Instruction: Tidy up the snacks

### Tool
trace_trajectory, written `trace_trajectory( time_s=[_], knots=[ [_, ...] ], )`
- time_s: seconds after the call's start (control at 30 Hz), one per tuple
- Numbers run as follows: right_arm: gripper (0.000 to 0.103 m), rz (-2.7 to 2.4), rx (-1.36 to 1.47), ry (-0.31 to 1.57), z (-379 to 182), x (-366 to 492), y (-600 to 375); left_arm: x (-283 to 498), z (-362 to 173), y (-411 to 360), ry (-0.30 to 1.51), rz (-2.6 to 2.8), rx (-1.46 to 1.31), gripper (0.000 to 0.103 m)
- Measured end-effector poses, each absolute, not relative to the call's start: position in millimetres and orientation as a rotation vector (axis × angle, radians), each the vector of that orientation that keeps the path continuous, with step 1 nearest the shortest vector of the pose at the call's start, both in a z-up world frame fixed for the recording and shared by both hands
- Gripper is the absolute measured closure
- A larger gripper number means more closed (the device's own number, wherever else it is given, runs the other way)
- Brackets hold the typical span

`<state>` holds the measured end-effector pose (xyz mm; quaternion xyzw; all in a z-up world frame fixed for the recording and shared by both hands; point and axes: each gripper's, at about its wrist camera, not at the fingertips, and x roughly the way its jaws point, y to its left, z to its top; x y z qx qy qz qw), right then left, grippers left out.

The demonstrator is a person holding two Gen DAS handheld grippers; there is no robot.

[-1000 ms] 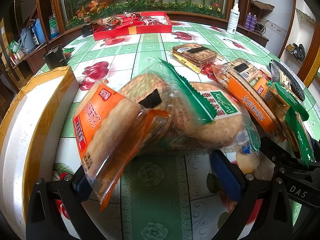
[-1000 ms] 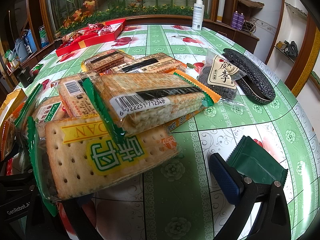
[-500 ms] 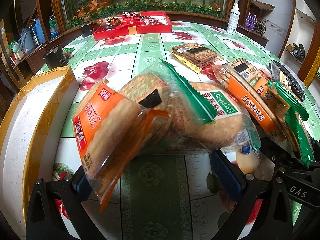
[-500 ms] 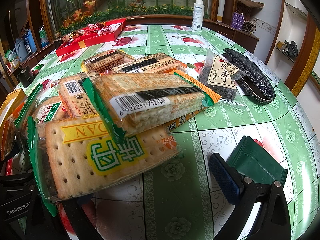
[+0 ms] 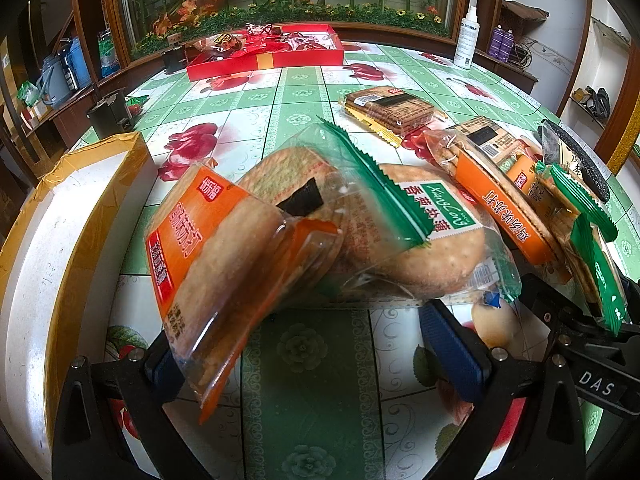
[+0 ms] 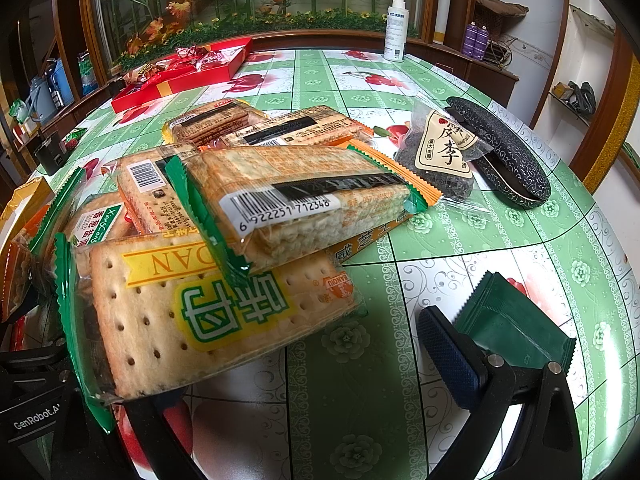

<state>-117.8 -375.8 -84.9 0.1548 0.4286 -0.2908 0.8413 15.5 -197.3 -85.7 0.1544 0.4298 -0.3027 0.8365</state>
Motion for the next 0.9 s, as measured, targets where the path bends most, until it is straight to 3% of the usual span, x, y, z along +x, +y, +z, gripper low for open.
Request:
trace_trajectory(
  time_s=[0.5, 0.9],
  knots=[
    [0.001, -0.615, 0.327, 0.906, -85, -118, -376, 15, -86, -197, 0.911, -0.637, 0.323, 0.0],
    [0.001, -0.613, 0.329, 0.904, -85, -118, -376, -2, -85, -187, 0.935, -0.307, 0.158, 0.0]
  ],
)
